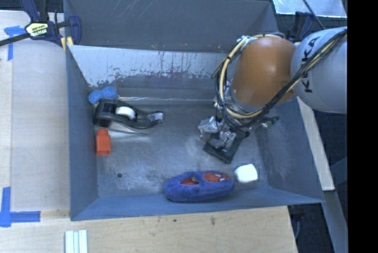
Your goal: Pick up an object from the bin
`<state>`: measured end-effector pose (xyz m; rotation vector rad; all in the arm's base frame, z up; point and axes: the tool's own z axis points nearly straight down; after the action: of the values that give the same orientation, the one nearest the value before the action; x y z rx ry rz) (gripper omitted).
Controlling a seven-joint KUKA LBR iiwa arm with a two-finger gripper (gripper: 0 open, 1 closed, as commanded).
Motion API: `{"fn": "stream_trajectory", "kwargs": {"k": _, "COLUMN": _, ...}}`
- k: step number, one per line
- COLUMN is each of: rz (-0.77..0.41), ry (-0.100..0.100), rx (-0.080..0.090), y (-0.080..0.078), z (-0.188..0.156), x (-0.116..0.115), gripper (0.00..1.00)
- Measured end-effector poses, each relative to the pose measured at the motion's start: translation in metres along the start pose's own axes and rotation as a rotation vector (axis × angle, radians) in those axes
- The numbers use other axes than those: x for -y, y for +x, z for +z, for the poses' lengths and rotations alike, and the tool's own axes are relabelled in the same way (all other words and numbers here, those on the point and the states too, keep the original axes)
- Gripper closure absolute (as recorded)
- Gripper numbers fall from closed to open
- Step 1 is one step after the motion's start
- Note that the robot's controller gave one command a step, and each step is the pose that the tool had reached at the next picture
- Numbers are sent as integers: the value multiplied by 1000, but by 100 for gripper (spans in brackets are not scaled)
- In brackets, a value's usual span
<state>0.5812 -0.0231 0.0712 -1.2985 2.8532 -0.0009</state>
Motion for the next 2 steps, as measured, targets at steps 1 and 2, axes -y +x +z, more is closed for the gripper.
{"fn": "stream_trajectory", "kwargs": {"k": 1, "rz": 44, "ry": 5, "rx": -4, "y": 82, "z": -51, "x": 83, "gripper": 100}}
{"fn": "stream_trajectory", "kwargs": {"k": 2, "rz": 63, "ry": 1, "rx": -1, "y": 73, "z": -61, "x": 87, "gripper": 100}}
